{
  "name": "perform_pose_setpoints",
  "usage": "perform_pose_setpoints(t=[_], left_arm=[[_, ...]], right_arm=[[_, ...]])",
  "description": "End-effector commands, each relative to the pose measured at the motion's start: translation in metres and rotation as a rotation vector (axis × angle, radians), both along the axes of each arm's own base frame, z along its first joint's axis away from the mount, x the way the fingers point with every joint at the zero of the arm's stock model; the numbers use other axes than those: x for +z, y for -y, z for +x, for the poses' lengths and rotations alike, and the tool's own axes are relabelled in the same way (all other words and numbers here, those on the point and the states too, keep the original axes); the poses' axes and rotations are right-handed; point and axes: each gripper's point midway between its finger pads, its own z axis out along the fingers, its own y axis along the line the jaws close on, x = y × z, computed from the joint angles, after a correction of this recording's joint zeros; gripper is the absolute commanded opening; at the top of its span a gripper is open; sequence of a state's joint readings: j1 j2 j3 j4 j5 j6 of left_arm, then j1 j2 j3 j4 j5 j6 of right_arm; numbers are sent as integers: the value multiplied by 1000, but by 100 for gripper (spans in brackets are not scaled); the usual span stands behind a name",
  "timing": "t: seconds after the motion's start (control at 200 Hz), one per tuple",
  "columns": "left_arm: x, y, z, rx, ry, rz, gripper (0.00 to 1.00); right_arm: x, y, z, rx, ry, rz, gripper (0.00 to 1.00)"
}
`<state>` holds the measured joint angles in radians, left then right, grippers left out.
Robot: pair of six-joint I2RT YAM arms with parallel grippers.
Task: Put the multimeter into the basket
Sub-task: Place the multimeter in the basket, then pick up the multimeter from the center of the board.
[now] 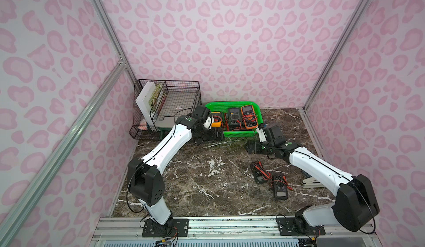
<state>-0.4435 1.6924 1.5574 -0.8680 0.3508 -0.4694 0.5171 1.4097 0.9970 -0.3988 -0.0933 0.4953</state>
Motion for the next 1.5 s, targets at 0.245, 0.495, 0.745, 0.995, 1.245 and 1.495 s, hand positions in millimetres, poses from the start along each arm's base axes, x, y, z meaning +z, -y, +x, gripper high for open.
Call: perform_pose_setpoints(t=[0.245, 0.495, 0.745, 0.995, 1.245, 1.495], left_arm=[[-11, 6, -25, -42, -66, -58, 99], [-28, 4, -38, -50, -120, -47, 99], [-33, 5, -42, -54, -137, -53, 99], [-39, 4, -45, -49, -149, -58, 99], [-40, 4, -46, -42, -148, -60, 99], [-43, 1, -50, -39, -156, -53, 99]], right_arm=[[-59, 38, -42, -25, -174, -188, 99], [-72, 40, -52, -2, -201, -226, 99], [-81, 35, -61, 31, -222, -267, 99], [-89, 36, -68, 49, -244, -288, 99], [-101, 37, -73, 58, -278, -310, 99], [-110, 32, -76, 74, -297, -316, 99]])
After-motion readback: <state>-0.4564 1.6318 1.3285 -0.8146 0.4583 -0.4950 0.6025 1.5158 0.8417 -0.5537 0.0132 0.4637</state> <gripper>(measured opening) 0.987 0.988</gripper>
